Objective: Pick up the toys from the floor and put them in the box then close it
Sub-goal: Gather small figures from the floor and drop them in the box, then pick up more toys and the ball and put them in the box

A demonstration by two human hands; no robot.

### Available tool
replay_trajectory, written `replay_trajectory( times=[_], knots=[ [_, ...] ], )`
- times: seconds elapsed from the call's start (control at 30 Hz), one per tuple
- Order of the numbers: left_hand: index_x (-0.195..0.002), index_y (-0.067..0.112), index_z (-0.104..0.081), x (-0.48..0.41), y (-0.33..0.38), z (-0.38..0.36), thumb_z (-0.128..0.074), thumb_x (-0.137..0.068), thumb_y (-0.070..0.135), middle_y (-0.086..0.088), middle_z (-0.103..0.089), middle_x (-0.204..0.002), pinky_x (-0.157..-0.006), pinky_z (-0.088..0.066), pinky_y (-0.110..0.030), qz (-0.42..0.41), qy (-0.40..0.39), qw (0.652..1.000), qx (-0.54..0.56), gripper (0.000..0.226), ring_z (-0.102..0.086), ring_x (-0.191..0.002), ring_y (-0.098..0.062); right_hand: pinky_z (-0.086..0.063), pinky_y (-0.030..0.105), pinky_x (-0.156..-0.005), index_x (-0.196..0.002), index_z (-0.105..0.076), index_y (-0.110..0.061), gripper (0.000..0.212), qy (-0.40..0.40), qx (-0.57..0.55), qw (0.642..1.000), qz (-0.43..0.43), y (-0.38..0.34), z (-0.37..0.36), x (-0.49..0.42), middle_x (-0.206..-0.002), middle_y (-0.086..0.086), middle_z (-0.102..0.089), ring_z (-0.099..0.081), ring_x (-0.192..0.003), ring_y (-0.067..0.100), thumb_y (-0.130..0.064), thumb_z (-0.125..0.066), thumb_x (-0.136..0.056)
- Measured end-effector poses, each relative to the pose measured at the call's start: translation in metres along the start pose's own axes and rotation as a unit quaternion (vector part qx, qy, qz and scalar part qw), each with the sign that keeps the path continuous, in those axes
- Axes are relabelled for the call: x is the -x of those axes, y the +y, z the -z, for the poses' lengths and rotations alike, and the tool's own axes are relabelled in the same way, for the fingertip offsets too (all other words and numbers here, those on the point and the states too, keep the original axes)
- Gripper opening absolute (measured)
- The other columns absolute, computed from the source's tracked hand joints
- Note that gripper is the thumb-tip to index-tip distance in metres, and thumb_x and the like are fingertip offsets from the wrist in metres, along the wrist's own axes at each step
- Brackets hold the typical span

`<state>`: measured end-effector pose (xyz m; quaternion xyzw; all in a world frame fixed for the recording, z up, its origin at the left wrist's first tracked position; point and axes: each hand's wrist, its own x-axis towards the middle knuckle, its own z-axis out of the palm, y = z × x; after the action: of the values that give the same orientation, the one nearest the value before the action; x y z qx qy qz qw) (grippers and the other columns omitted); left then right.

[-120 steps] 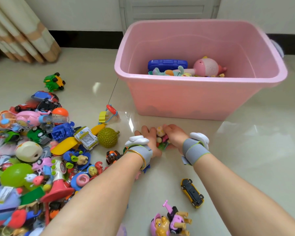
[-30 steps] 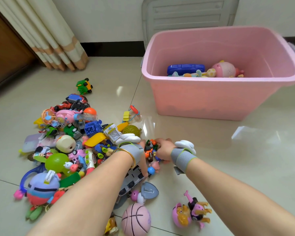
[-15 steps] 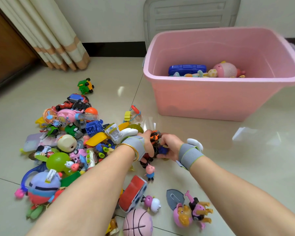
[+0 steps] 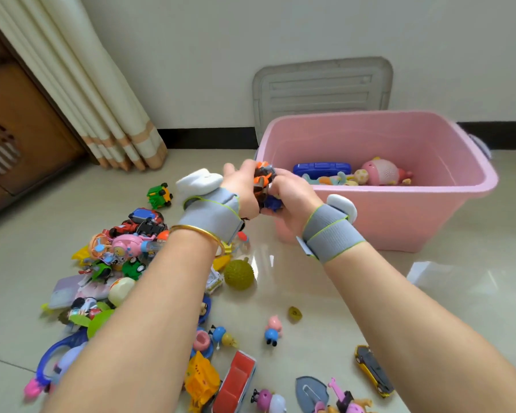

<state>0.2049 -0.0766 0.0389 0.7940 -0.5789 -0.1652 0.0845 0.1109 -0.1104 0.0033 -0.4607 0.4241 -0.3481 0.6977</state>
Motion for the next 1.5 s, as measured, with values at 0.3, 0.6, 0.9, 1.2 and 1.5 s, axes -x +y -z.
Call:
replay_trajectory(
  times=[0.3, 0.6, 0.9, 1.2, 1.5],
  knots=[
    [-0.145, 0.031, -0.031, -0.054, 0.099, -0.02, -0.064, -0.077, 0.01, -0.008, -0.036, -0.139, -0.106, -0.038, -0.04, -0.179, 0.101, 0.976, 0.072, 0.078, -0.047, -0.122, -0.036, -0.047, 0.031, -0.066, -0.103, -0.059, -0.015, 0.047, 0.125, -0.155, 0.977, 0.077, -0.043, 0.084, -0.006, -0.077, 0.007, -0.058, -0.055, -0.063, 0.016, 0.012, -0.025, -0.084],
    [-0.151, 0.027, -0.015, -0.074, 0.136, -0.068, -0.053, -0.087, 0.002, -0.013, -0.018, -0.155, -0.108, -0.039, -0.04, -0.135, 0.011, 0.975, 0.177, 0.079, -0.045, -0.13, -0.033, -0.049, 0.045, -0.081, -0.138, -0.037, -0.004, 0.048, 0.211, -0.264, 0.941, -0.036, -0.04, 0.171, -0.011, -0.142, 0.022, -0.044, -0.05, -0.126, 0.036, -0.03, -0.039, -0.098],
    [-0.093, 0.007, -0.055, -0.021, 0.099, -0.089, -0.049, -0.095, -0.001, -0.014, -0.061, -0.084, -0.051, -0.058, -0.023, -0.106, -0.103, 0.853, 0.5, 0.01, -0.066, -0.055, -0.01, -0.056, 0.034, -0.082, -0.098, -0.053, 0.004, 0.027, 0.161, -0.167, 0.973, 0.011, -0.034, 0.161, 0.045, -0.113, 0.031, -0.056, -0.063, -0.099, 0.038, -0.001, -0.027, -0.098],
    [-0.092, 0.013, -0.054, 0.032, 0.038, -0.15, -0.06, -0.092, 0.014, -0.007, -0.06, -0.09, -0.046, -0.056, -0.026, -0.061, -0.386, 0.912, 0.127, 0.005, -0.067, -0.066, -0.014, -0.056, 0.035, -0.065, -0.091, -0.057, -0.002, 0.015, -0.158, 0.553, 0.781, -0.243, 0.108, 0.165, 0.126, -0.073, 0.01, -0.057, -0.061, -0.064, 0.026, -0.001, -0.042, -0.09],
    [-0.126, 0.024, -0.036, 0.085, 0.033, -0.195, -0.082, -0.066, 0.047, -0.004, -0.043, -0.131, -0.081, -0.059, -0.043, -0.126, -0.481, 0.86, -0.115, 0.079, -0.063, -0.103, -0.028, -0.038, 0.028, -0.059, -0.121, -0.047, -0.017, 0.051, -0.397, 0.756, 0.472, -0.217, 0.187, 0.17, 0.205, -0.123, 0.009, -0.043, -0.056, -0.082, 0.031, -0.034, -0.07, -0.079]
  ],
)
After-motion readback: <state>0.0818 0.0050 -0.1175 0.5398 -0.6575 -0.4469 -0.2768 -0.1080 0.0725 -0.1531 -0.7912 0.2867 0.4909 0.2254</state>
